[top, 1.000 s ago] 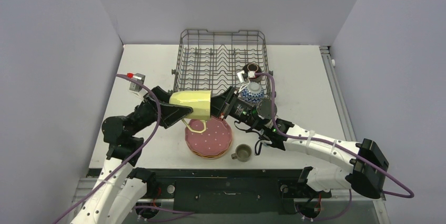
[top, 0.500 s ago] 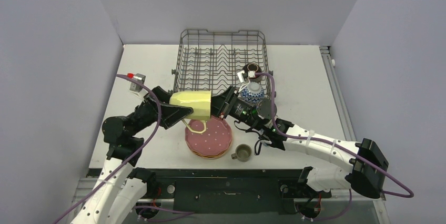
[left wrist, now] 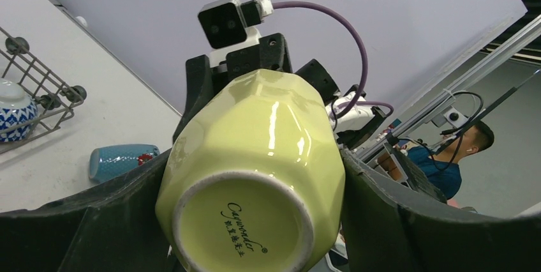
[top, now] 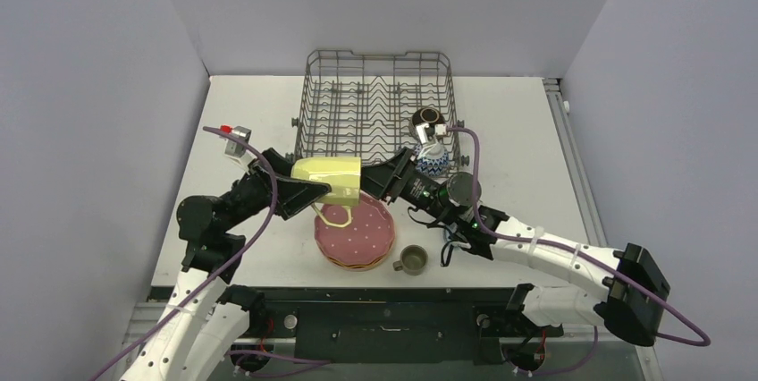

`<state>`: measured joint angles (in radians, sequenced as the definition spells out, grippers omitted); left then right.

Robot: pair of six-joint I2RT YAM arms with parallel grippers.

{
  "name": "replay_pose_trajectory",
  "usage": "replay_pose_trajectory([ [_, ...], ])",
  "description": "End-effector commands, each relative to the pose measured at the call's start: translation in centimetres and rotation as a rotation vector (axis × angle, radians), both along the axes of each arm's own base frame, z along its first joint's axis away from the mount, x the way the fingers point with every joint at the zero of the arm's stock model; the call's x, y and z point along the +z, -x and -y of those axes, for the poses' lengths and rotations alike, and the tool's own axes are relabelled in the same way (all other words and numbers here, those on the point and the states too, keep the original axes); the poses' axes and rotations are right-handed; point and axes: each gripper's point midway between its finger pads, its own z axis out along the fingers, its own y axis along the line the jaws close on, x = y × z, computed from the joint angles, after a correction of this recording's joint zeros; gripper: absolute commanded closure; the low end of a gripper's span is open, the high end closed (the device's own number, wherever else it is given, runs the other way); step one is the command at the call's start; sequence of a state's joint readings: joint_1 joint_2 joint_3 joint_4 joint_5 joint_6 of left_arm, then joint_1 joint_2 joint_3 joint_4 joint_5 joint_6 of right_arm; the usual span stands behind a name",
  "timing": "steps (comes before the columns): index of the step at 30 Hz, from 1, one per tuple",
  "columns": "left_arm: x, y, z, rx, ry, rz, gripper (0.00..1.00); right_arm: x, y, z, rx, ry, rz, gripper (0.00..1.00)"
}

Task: Load the mixed dishes into the dish rack
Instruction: Pick up the cup at the center of the board, then turn the cup upside down in the dish rack.

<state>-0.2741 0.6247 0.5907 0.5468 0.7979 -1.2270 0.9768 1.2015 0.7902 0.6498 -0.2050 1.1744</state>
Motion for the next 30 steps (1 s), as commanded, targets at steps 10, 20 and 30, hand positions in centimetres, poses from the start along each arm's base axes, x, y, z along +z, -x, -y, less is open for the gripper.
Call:
replay_pose_trajectory([
  [10,1.3,-4.1,-0.9,0.233,-0.178,0.149,1.0,0.5,-0.7,7.0,-0.158,0.023,0.065,0.5],
  [20,-0.6,-10.4,-1.3,0.371,-0.358,0.12,1.0,-1.7,-1.4,11.2,-0.278,0.199,0.098,0.49],
  [30,-1.3,-18.3,-1.9,0.511,-0.468,0.071,1.0,-3.3,-1.3,13.7,-0.349,0.391,0.146,0.49],
])
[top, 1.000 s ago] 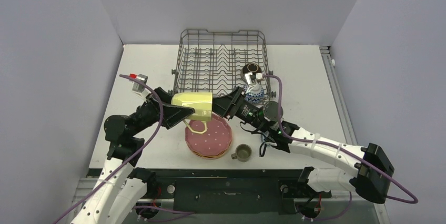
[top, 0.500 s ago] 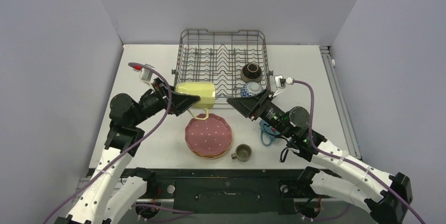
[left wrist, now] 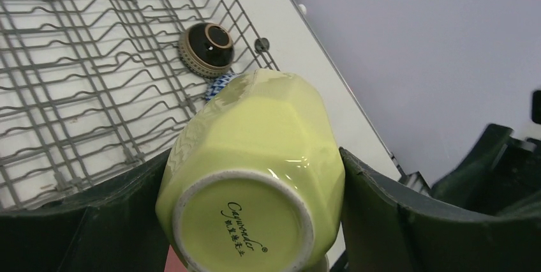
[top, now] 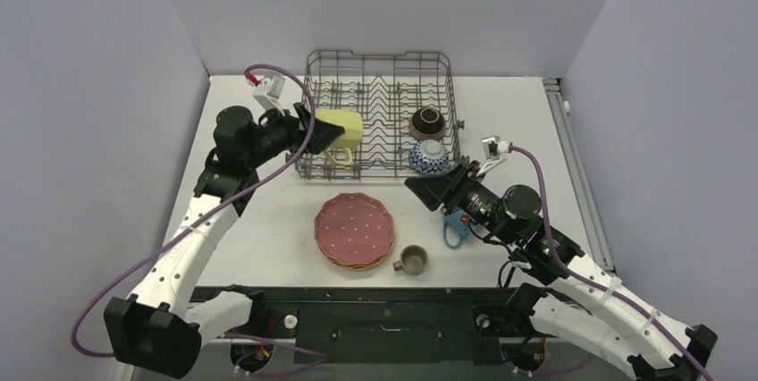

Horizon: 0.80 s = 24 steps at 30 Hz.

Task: Load the mixed dishes into the dish rack
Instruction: Turn the cup upside down in the dish rack.

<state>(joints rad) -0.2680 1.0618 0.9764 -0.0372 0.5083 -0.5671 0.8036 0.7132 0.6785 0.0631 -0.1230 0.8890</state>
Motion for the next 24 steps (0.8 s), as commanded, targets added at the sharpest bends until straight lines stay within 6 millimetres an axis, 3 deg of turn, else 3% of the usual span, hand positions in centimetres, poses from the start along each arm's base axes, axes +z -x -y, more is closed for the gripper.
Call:
replay_pose_trajectory([
  [1,4.8,-4.0,-0.9,0.097,-0.026,0.163,1.0,0.4,-0.3,1.7,-0.056,0.098,0.053,0.49],
  [2,5.5,-4.7,-1.1,0.117,-0.034,0.17,1.0,0.5,-0.3,1.8,-0.059,0.108,0.056,0.49],
  [4,4.4,-7.0,-1.0,0.138,-0.077,0.13,1.0,0.1,-0.3,2.1,-0.067,0.141,0.061,0.49],
  [5,5.4,-7.6,-1.0,0.146,-0.085,0.152,1.0,-0.2,-0.4,2.5,-0.079,0.161,0.061,0.49],
  [6,4.1,-8.8,-1.0,0.159,-0.108,0.115,1.0,-0.5,-0.3,2.7,-0.08,0.179,0.061,0.49],
  [7,5.0,-9.5,-1.0,0.167,-0.118,0.137,1.0,-0.4,-0.3,2.9,-0.088,0.183,0.065,0.49],
  [8,3.8,-10.7,-1.0,0.183,-0.137,0.106,1.0,-0.6,-0.2,3.0,-0.089,0.197,0.064,0.49],
  [9,4.4,-11.4,-1.0,0.19,-0.145,0.12,1.0,-0.6,-0.1,3.2,-0.091,0.199,0.067,0.49],
  [10,3.1,-12.7,-1.0,0.206,-0.165,0.093,1.0,-0.7,0.0,3.4,-0.092,0.21,0.067,0.49],
  [11,3.6,-13.4,-1.0,0.215,-0.177,0.106,1.0,-0.8,0.0,3.5,-0.094,0.214,0.068,0.49],
  [14,0.9,-16.6,-1.3,0.27,-0.226,0.049,1.0,-1.0,0.2,4.0,-0.101,0.235,0.073,0.49],
  [15,1.3,-17.2,-1.3,0.281,-0.233,0.057,1.0,-0.9,0.3,4.1,-0.103,0.237,0.074,0.49],
  [16,-0.2,-18.5,-1.4,0.304,-0.255,0.029,1.0,-1.0,0.4,4.2,-0.102,0.241,0.076,0.49],
  [17,0.2,-19.2,-1.5,0.316,-0.262,0.036,1.0,-1.0,0.5,4.3,-0.1,0.243,0.078,0.49],
  [18,-1.3,-20.3,-1.5,0.331,-0.282,0.012,1.0,-1.0,0.6,4.4,-0.099,0.246,0.079,0.49],
  [19,-0.7,-21.1,-1.7,0.359,-0.291,0.023,1.0,-1.0,0.7,4.4,-0.096,0.247,0.079,0.49],
  [20,-2.3,-22.1,-1.5,0.364,-0.312,-0.004,1.0,-1.2,0.8,4.4,-0.093,0.251,0.078,0.49],
  [21,-1.6,-22.9,-1.8,0.388,-0.325,0.005,1.0,-1.3,0.8,4.4,-0.09,0.254,0.076,0.49],
  [22,-3.6,-23.9,-1.6,0.393,-0.36,-0.025,1.0,-1.5,0.9,4.4,-0.084,0.261,0.073,0.49],
  [23,-2.8,-24.6,-2.0,0.424,-0.372,-0.02,1.0,-1.6,0.9,4.4,-0.082,0.266,0.072,0.49],
  [24,-4.5,-25.5,-1.9,0.43,-0.403,-0.046,1.0,-1.8,1.0,4.4,-0.078,0.271,0.07,0.49],
])
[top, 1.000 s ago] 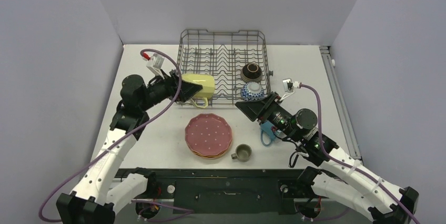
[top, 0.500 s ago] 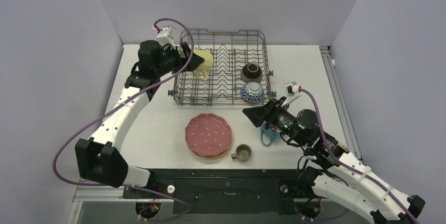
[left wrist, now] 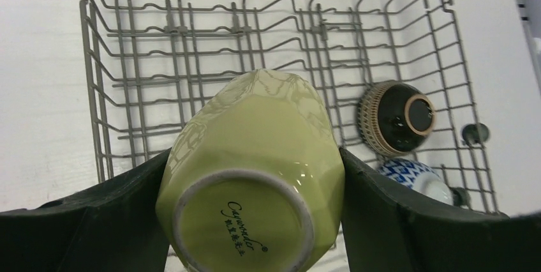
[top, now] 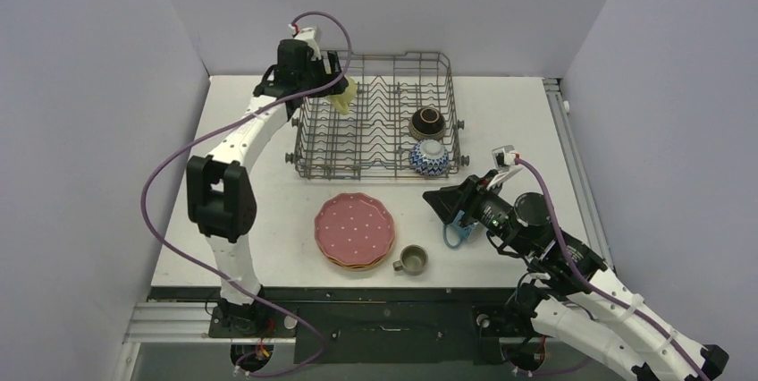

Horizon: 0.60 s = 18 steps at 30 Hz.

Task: Load the mixed dishes into the dish rack
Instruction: Turn the cup upside down in the dish rack.

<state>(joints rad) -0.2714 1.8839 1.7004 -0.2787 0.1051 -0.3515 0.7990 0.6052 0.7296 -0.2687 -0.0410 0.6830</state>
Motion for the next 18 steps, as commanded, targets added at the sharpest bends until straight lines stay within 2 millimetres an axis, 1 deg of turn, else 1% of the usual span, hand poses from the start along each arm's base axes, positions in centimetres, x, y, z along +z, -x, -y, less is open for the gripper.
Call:
replay_pose_trajectory([
  [1,5.2,-4.4,-0.8,0.098,-0.067,0.147,1.0,1.3,0.2,0.4,0.003,0.005,0.038,0.49],
  [2,4.9,-5.5,-0.6,0.104,-0.076,0.146,1.0,1.2,0.3,0.4,0.006,0.007,0.037,0.49],
  [3,4.3,-5.8,-0.7,0.116,-0.09,0.127,1.0,1.1,0.4,0.4,0.007,0.01,0.036,0.49],
  [4,4.2,-6.8,-0.5,0.121,-0.095,0.131,1.0,1.0,0.4,0.5,0.004,0.012,0.038,0.49],
  [5,3.4,-7.1,-0.6,0.132,-0.113,0.109,1.0,0.7,0.4,0.6,0.003,0.018,0.033,0.49],
  [6,3.1,-8.1,-0.4,0.138,-0.124,0.113,1.0,0.7,0.3,0.7,0.0,0.021,0.035,0.49],
  [7,2.3,-8.2,-0.6,0.15,-0.15,0.088,1.0,0.5,0.4,0.7,0.0,0.028,0.032,0.49],
  [8,1.7,-8.8,-0.6,0.153,-0.172,0.076,1.0,0.5,0.3,0.7,-0.002,0.029,0.032,0.49],
  [9,0.0,-9.3,-0.5,0.162,-0.196,0.052,1.0,0.4,0.4,0.7,0.0,0.034,0.03,0.49],
  [10,0.7,-9.5,-0.5,0.166,-0.207,0.066,1.0,0.4,0.4,0.8,-0.001,0.034,0.03,0.49],
  [11,-0.5,-9.8,-0.5,0.175,-0.228,0.051,1.0,0.2,0.4,0.8,-0.001,0.037,0.029,0.49],
  [12,-0.3,-10.0,-0.5,0.178,-0.236,0.058,1.0,0.1,0.4,0.8,-0.003,0.04,0.028,0.49],
  [13,-1.0,-10.2,-0.6,0.185,-0.249,0.051,1.0,0.0,0.3,0.9,-0.004,0.044,0.026,0.49],
  [14,-1.1,-10.3,-0.6,0.187,-0.254,0.054,1.0,-0.1,0.3,0.9,-0.005,0.047,0.026,0.49],
  [15,-1.8,-10.4,-0.8,0.192,-0.264,0.046,1.0,-0.3,0.3,0.9,-0.007,0.051,0.024,0.49],
  [18,-2.7,-10.6,-1.0,0.199,-0.295,0.037,1.0,-0.6,0.2,0.9,-0.006,0.058,0.019,0.48],
])
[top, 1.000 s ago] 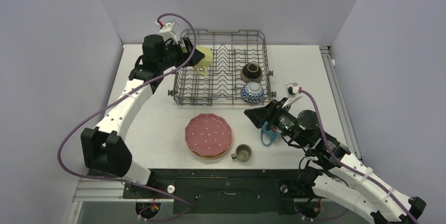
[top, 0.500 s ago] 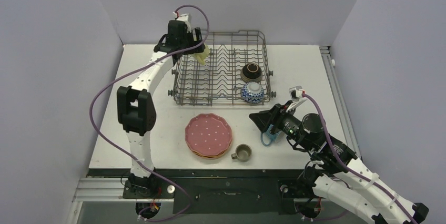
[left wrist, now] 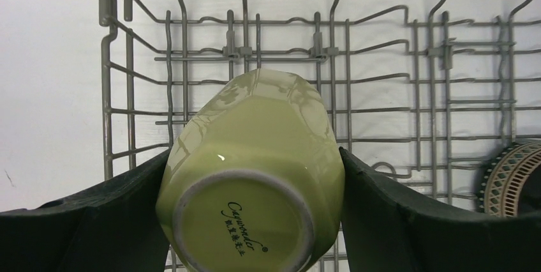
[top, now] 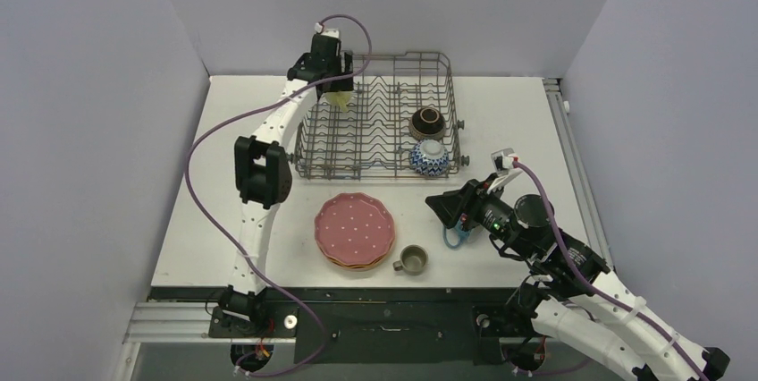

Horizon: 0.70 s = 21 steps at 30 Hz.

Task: Load the mixed dishes into the dish rack
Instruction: Turn the cup upside down in the dish rack.

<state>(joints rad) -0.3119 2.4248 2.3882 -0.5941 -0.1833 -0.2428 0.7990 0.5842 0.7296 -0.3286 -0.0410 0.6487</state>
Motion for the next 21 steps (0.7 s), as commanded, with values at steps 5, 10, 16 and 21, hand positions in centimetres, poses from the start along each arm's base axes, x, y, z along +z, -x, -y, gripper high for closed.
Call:
replay_pose_trajectory([
  [5,3.4,-1.6,-0.5,0.026,-0.056,0.112,1.0,0.2,-0.3,0.0,-0.005,0.008,0.02,0.48],
  [10,2.2,-1.7,-1.2,0.038,-0.105,0.091,1.0,-0.1,-0.3,-0.1,-0.002,0.014,0.015,0.48],
  [16,1.5,-1.6,-1.3,0.028,-0.155,0.08,1.0,-0.2,-0.4,-0.3,0.001,0.017,0.01,0.48],
  [21,1.1,-1.7,-1.6,0.03,-0.2,0.076,1.0,-0.3,-0.5,-0.3,-0.006,0.016,0.007,0.48],
])
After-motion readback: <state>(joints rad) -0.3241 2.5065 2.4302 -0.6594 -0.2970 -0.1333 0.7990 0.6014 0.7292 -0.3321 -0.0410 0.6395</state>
